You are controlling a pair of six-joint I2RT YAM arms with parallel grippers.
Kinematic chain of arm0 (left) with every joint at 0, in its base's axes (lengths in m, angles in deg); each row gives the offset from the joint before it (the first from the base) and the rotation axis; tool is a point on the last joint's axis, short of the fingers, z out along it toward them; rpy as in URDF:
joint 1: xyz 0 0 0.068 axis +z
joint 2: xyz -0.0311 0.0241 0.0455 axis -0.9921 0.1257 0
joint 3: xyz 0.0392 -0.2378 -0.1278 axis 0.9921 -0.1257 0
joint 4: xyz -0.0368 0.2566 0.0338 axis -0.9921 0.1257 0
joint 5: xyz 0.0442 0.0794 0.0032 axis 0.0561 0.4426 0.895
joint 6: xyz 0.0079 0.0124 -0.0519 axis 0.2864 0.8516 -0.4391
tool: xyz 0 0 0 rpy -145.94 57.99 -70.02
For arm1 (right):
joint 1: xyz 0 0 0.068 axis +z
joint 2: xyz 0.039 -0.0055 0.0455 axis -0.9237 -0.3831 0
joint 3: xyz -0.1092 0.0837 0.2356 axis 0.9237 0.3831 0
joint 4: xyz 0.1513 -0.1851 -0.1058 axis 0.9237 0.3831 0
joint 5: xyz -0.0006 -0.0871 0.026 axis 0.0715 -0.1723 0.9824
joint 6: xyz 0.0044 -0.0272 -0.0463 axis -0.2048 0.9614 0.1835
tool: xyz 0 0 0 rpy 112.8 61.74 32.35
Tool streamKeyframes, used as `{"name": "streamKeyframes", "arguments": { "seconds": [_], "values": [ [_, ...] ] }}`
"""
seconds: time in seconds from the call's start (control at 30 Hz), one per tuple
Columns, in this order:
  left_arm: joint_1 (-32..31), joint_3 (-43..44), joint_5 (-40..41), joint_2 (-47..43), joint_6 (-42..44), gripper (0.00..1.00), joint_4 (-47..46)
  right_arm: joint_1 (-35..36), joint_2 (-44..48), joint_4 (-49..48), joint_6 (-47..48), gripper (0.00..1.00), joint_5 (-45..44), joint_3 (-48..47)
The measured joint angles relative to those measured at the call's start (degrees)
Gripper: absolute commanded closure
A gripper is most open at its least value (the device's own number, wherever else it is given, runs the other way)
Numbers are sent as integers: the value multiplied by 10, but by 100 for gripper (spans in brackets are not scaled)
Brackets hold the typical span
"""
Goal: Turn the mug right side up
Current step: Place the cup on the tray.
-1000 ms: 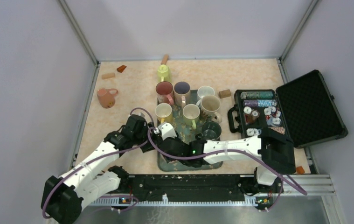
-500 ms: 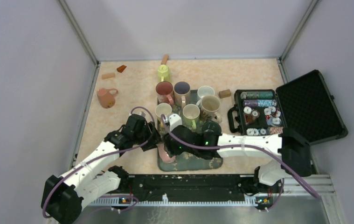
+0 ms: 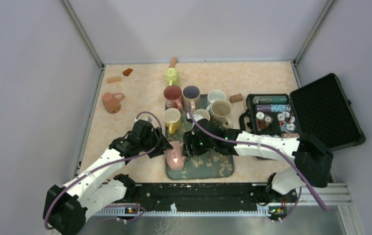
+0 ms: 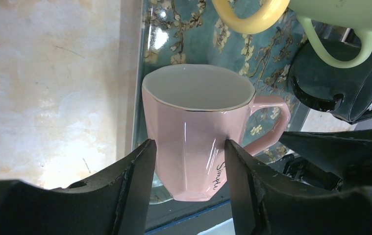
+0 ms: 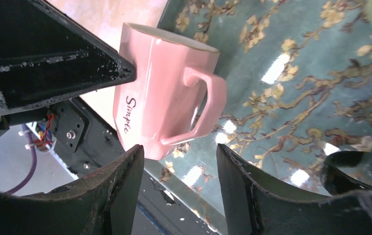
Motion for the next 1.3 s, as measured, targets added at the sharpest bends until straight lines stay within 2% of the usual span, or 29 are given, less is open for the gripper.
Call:
{"name": "streamKeyframes", "arguments": {
  "seconds": [0.47,0.83,1.13,1.3],
  "values": [
    [0,0,12,-7,4,40,2,-75,-68,-57,-19,45,136,7],
    [0,0,15,-14,6,41,6,-89,-108,-60,-16,46,165,-47],
    [2,-2,18,-19,8,41,8,-89,-136,-54,-10,53,167,-59],
    [2,-2,17,-19,8,40,8,-88,-136,-54,-7,63,167,-60]
  ]
}}
